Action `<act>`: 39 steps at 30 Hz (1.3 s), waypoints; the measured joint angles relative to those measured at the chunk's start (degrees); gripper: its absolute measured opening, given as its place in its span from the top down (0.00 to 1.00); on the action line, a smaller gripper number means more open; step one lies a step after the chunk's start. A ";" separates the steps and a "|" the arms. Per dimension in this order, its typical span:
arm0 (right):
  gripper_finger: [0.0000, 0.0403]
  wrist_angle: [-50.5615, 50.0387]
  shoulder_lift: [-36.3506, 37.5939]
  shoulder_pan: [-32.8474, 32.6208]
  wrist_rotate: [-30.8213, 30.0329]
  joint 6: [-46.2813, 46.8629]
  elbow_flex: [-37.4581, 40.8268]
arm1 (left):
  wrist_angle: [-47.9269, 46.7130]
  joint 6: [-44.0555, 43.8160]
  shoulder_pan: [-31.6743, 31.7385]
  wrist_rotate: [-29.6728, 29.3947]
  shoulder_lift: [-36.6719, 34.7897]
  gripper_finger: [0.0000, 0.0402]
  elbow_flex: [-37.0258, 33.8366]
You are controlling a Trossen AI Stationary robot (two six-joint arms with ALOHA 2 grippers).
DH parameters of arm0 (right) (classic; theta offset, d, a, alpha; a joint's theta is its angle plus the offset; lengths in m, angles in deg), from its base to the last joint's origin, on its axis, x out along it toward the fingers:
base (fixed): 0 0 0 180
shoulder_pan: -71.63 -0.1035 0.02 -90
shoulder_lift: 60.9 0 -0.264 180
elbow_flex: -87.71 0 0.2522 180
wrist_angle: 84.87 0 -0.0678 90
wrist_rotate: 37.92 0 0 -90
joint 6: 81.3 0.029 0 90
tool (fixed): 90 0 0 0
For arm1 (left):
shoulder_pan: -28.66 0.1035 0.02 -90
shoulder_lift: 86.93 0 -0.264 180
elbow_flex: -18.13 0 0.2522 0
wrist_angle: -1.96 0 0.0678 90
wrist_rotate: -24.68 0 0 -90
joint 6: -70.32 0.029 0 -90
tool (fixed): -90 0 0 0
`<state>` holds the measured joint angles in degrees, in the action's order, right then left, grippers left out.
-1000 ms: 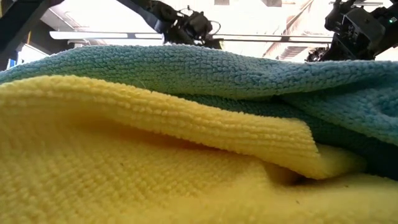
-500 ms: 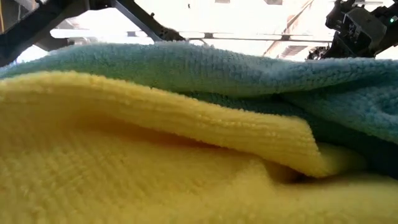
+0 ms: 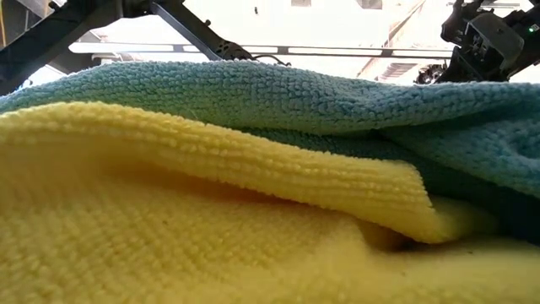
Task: Sort microfiber towel by color & place in baskets
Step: Put the blue towel into the top transparent bin, then put the yellow towel into the bottom transparent bin
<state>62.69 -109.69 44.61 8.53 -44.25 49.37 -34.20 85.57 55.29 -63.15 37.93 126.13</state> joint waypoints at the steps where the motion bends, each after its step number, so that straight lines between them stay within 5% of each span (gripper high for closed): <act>1: 0.69 -0.15 0.00 0.02 0.00 0.00 0.00 | 0.03 -0.01 0.04 -0.09 0.00 0.91 0.00; 13: 0.69 -0.57 0.00 0.00 0.00 0.06 0.00 | 0.67 -1.54 -0.22 -1.68 -4.55 0.70 -0.01; 23: 0.69 -0.84 0.00 0.00 0.00 0.42 0.00 | -2.15 0.08 -0.42 -1.89 -8.67 0.70 -0.02; 33: 0.69 -2.12 0.00 0.00 0.02 2.90 0.00 | -14.82 -4.67 -1.66 -1.46 -20.54 0.70 -0.14; 39: 0.69 -3.34 0.00 0.00 3.05 4.65 -0.04 | -15.54 -9.83 -5.81 -1.46 -29.61 0.71 -9.19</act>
<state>59.35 -109.69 44.61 11.57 -39.60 49.33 -49.73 75.73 49.48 -64.62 8.31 116.94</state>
